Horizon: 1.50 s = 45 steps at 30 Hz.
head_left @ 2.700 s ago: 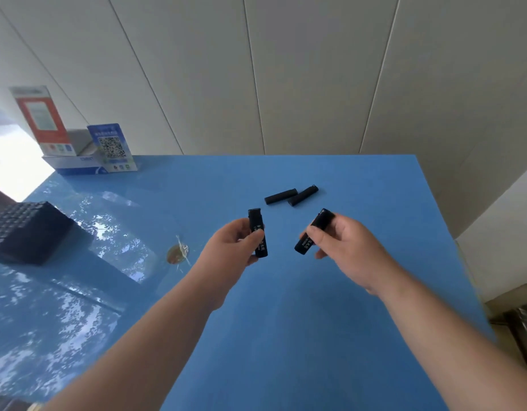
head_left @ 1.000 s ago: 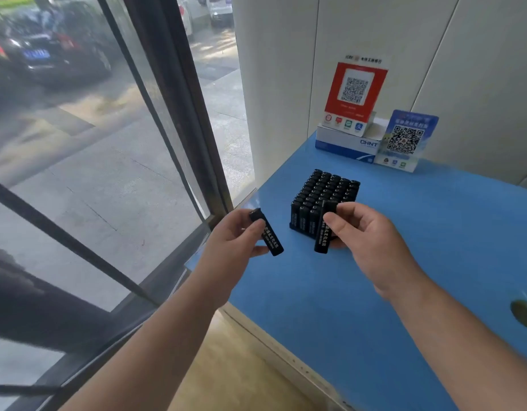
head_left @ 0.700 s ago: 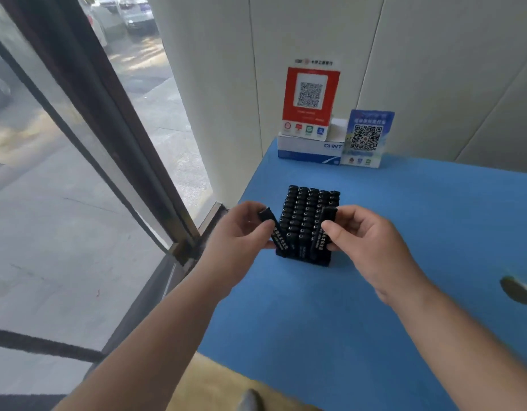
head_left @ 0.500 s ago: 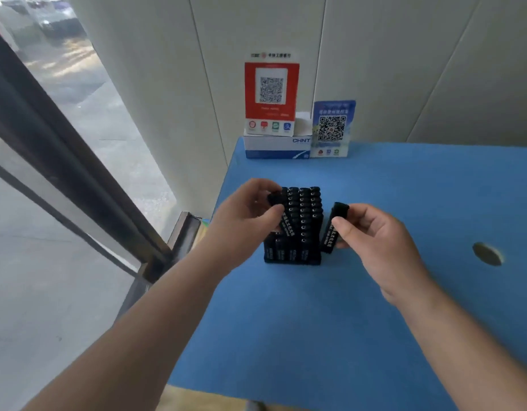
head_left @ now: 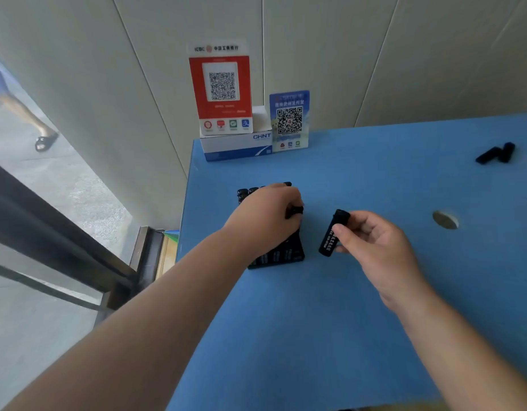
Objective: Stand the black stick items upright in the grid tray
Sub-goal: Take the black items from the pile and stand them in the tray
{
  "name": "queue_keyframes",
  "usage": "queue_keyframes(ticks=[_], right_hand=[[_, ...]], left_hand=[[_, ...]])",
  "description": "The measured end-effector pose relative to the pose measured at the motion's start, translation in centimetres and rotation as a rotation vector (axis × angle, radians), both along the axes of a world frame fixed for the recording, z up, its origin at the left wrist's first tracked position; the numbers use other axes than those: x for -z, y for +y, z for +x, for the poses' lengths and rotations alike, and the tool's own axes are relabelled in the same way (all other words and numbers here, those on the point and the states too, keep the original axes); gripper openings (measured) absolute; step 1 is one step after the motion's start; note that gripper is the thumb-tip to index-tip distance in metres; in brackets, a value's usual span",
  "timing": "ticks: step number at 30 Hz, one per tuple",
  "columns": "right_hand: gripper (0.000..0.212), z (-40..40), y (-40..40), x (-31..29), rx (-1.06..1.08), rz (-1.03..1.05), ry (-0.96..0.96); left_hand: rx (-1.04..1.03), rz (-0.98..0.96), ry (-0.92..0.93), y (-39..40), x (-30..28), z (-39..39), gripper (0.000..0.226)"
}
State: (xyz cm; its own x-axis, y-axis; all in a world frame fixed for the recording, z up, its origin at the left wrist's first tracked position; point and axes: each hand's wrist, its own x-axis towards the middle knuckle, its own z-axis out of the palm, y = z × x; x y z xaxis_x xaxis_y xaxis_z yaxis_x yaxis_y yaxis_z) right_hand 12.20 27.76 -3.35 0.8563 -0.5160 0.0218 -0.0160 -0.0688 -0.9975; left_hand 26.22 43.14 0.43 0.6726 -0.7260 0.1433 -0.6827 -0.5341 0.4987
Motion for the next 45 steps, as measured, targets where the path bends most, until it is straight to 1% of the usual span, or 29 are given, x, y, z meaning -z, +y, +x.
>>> queue_keyframes(ticks=[3,6,8,10,14,18,20,23,27,29,33,35,37,41,43,45], right_hand=[[0.014,0.2,0.2,0.3,-0.012,0.004,0.010],[0.018,0.5,0.2,0.5,-0.014,-0.009,-0.005],[0.019,0.6,0.0,0.7,0.005,-0.027,-0.009],[0.022,0.6,-0.2,0.9,0.012,-0.042,-0.012],[0.022,0.9,-0.6,1.3,-0.018,-0.060,0.002],[0.027,2.0,-0.8,1.6,-0.076,-0.129,0.026],[0.031,2.7,-0.8,1.8,-0.100,-0.201,0.041],[0.028,3.7,-0.7,2.0,-0.123,-0.277,0.058],[0.036,4.6,-0.5,2.5,-0.150,-0.346,0.079],[0.037,4.8,-0.5,2.7,-0.178,-0.364,0.080],[0.026,5.1,-0.3,2.7,-0.248,-0.442,0.076],[0.021,5.2,-0.2,2.7,-0.241,-0.507,0.073],[0.018,5.2,-0.2,2.8,-0.216,-0.521,0.082],[0.023,4.9,-0.2,3.1,-0.170,-0.581,0.097],[0.026,4.9,0.1,3.1,-0.180,-0.620,0.111],[0.028,4.8,0.4,3.1,-0.174,-0.613,0.125]], left_hand=[[0.023,0.121,-0.046,-0.4,0.0,-0.2,0.012],[-0.004,0.166,-0.084,-0.8,-0.2,-0.3,0.010],[-0.006,0.213,-0.167,-1.0,-0.1,-0.4,0.018],[-0.001,0.240,-0.200,-1.2,0.1,-0.5,0.021],[-0.058,0.178,-0.103,-1.3,0.2,-0.4,0.011],[-0.036,0.071,-0.061,-0.8,0.4,-0.3,0.014],[-0.093,-0.009,-0.025,-0.1,0.7,-0.2,0.011],[-0.192,-0.080,0.027,1.1,1.2,0.0,0.014],[-0.238,-0.140,0.061,1.9,1.4,-0.3,0.013],[-0.247,-0.167,0.063,2.0,1.6,-0.5,0.013],[-0.251,-0.174,0.047,2.0,1.8,-0.6,0.012],[-0.264,-0.144,0.014,2.1,1.8,-0.7,0.012],[-0.276,-0.132,0.002,2.2,1.7,-1.0,0.013],[-0.272,-0.148,-0.006,2.7,1.7,-1.2,0.013],[-0.263,-0.132,-0.044,2.9,1.7,-1.2,0.014],[-0.260,-0.124,-0.073,3.0,1.7,-1.5,0.015]])
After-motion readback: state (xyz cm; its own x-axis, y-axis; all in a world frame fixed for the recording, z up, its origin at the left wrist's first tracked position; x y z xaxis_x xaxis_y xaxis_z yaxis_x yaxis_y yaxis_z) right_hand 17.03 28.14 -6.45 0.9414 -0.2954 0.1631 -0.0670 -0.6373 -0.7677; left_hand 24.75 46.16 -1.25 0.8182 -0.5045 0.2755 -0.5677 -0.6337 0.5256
